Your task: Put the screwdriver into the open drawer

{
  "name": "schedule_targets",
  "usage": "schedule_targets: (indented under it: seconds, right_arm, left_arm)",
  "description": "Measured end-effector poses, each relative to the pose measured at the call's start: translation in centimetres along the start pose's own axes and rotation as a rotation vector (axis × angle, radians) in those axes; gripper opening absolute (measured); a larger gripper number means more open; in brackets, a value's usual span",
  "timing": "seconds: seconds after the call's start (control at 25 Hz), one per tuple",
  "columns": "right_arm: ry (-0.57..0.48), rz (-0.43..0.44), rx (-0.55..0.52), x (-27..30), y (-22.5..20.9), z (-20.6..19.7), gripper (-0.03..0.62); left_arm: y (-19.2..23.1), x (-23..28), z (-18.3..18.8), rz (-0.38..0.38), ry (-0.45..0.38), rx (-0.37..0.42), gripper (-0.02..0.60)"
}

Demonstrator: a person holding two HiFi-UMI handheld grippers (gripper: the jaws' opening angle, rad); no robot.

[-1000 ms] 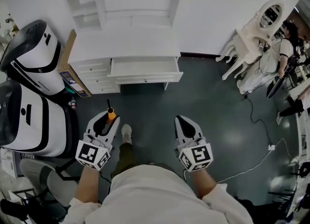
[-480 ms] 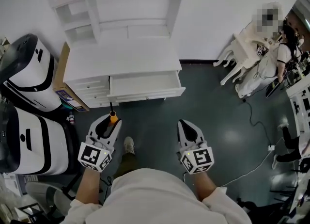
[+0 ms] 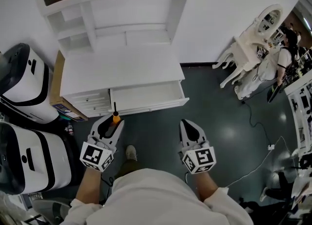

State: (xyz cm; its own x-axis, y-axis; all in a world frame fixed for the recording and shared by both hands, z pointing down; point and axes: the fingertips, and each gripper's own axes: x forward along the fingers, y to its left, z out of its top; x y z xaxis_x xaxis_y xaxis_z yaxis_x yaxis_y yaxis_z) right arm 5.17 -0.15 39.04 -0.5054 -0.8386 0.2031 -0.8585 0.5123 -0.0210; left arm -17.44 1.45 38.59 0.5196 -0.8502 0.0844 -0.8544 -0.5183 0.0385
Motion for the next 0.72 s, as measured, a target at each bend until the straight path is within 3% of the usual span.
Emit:
schedule_targets:
  seconds: [0.44,0.72]
  right_arm:
    - [-0.005,-0.064,0.013,7.6,-0.3,1.9,0.003]
    - [0.012,-0.06,0.026,10.5,-1.1,2.0,0.003]
  left_arm:
    - [7.5,5.4,0.7,-0.07,0.012,0.033,0.124]
    - [9.7,8.2,0.0,-0.077,0.053,0.076,0.124]
